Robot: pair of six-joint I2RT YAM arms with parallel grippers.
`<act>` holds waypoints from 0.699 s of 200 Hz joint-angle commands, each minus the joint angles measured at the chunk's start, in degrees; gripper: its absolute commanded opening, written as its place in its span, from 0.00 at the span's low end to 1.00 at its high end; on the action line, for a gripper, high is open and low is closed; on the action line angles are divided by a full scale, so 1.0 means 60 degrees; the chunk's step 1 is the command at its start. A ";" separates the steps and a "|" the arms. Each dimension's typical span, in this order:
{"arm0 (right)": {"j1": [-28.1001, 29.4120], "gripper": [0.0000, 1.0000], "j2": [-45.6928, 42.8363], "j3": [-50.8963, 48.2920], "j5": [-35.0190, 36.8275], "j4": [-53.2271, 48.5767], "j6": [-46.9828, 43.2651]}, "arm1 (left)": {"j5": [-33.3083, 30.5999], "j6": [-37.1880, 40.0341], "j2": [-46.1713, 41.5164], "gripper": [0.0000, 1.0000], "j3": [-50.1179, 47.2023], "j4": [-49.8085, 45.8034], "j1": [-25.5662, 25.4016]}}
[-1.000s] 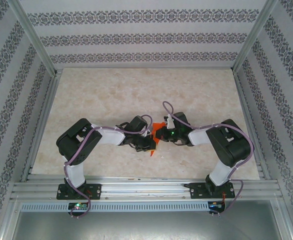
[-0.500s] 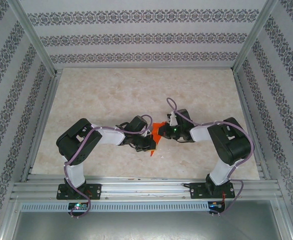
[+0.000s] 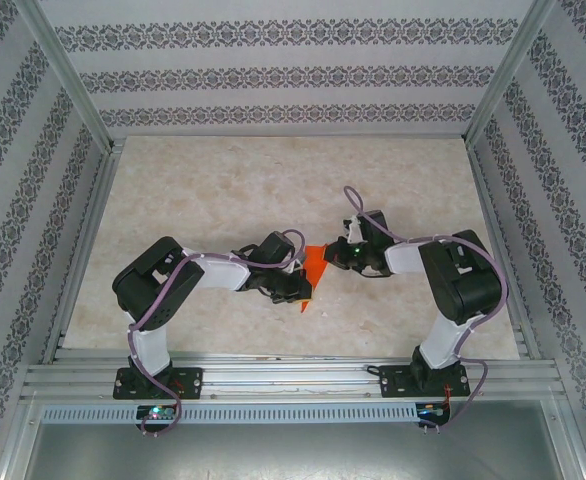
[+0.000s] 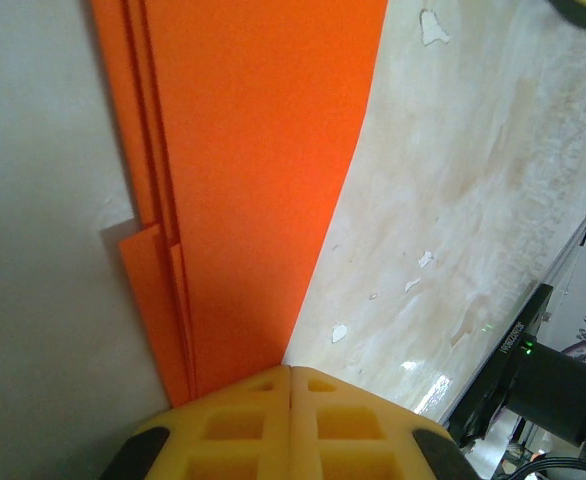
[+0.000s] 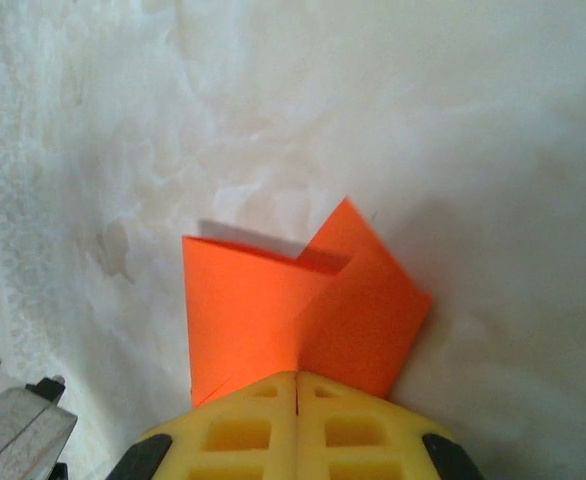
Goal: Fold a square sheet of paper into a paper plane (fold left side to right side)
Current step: Fold the wing for the fifth time at the center of the table.
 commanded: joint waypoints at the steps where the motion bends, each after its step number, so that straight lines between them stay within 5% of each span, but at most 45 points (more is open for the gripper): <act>1: -0.0385 0.00 0.0272 0.0362 0.0859 -0.0387 -0.0435 | -0.0550 0.0066 0.0175 0.00 -0.0457 -0.0968 -0.0123; 140: -0.1108 0.00 -0.0054 0.1553 0.0804 -0.1839 -0.1032 | -0.0574 0.0016 0.0087 0.00 -0.0536 -0.0854 -0.0153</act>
